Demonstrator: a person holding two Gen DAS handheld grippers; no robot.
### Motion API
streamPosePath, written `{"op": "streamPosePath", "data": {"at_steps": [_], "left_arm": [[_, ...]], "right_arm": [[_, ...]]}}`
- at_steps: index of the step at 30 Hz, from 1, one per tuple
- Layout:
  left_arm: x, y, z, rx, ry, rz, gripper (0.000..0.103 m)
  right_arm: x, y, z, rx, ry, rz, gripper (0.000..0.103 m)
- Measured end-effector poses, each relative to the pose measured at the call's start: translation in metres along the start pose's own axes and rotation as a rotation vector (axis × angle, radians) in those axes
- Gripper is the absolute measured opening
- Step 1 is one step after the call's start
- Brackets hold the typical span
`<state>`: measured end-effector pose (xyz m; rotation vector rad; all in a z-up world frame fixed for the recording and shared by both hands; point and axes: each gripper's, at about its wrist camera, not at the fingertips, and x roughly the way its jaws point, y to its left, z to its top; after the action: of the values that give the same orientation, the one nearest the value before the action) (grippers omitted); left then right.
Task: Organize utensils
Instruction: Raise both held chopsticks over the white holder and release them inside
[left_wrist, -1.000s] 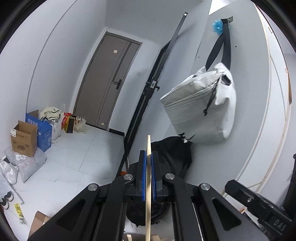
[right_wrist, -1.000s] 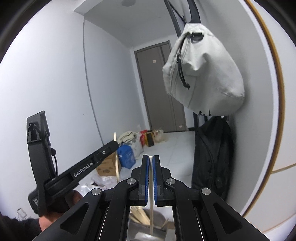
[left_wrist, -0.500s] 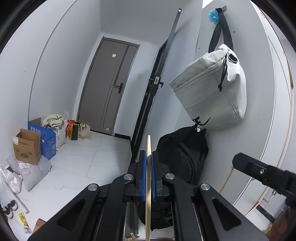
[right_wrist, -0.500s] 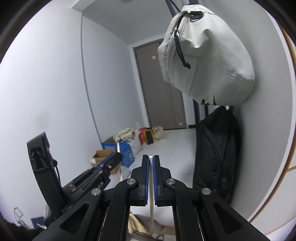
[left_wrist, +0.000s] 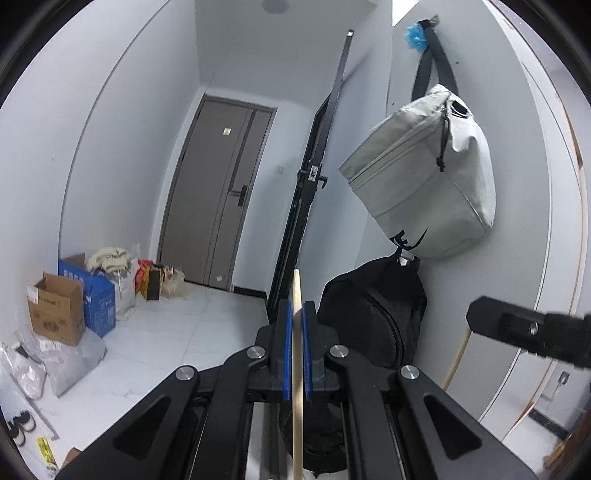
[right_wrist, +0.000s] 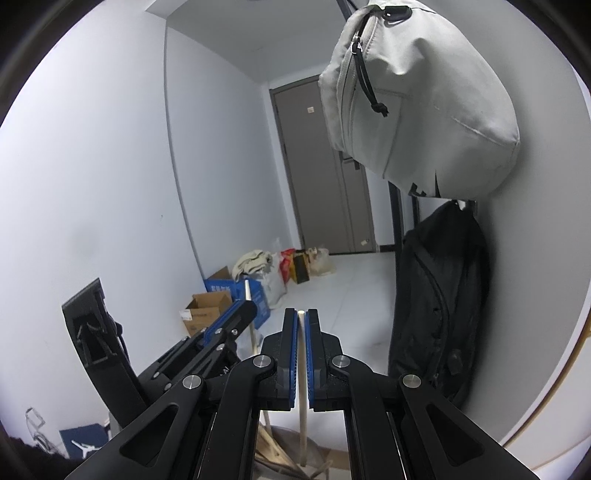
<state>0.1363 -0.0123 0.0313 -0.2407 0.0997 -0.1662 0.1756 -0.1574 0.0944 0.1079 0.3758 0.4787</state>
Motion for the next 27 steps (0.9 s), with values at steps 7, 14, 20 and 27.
{"op": "streamPosePath", "data": {"at_steps": [7,14,20,27], "left_arm": [[-0.004,-0.003,-0.009,0.018,0.019,-0.016,0.001],[-0.004,0.000,-0.007,0.035,0.046,-0.052,0.001],[-0.004,0.001,-0.009,0.048,0.098,-0.105,0.001],[-0.008,0.005,-0.008,0.040,0.158,-0.146,0.001]], "right_arm": [[0.006,-0.002,-0.003,-0.001,0.013,0.013,0.003],[0.015,-0.006,-0.009,-0.009,0.039,0.026,0.003],[0.017,-0.011,-0.017,0.007,0.064,0.030,0.003],[0.020,-0.013,-0.022,0.003,0.081,0.042,0.003]]}}
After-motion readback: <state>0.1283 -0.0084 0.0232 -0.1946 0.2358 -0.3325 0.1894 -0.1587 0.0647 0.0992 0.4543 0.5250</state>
